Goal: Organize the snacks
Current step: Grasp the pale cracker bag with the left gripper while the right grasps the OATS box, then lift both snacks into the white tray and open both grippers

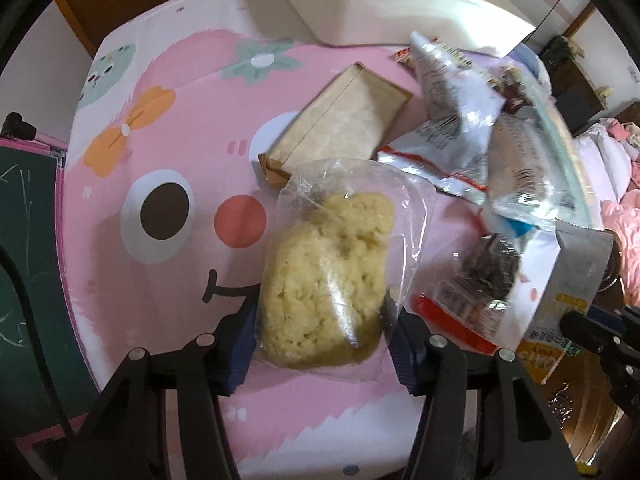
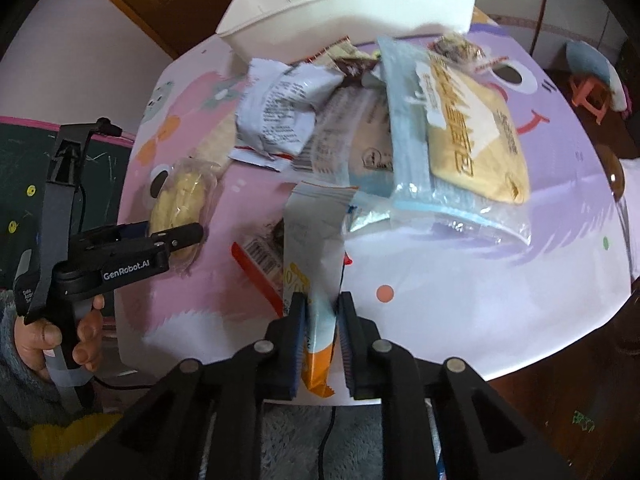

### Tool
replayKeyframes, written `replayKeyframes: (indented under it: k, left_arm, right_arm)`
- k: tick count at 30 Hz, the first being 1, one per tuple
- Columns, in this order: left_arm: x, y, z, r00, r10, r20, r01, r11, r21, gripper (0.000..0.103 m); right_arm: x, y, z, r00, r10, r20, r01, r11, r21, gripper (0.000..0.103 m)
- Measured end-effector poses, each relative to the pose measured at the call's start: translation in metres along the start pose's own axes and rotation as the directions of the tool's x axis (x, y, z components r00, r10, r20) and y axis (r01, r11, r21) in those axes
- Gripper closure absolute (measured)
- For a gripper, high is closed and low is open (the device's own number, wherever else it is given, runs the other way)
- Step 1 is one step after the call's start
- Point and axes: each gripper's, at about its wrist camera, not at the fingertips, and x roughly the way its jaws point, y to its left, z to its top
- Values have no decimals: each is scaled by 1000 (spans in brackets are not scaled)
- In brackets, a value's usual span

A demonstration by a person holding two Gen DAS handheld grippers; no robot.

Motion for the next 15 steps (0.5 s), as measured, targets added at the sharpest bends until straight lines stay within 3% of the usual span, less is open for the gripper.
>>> replayKeyframes:
  k: [7,15]
  left_arm:
    - [-53,-9,6,995,-42,92,39,999,30,47]
    - [-120,-42,26,958,-112,263,87,991,105,47]
  right_arm:
    - [-38,6,11,997,-20,77,24,998,-53,88]
    - [-106,14,34,978,-58,202,79,993,-93,88]
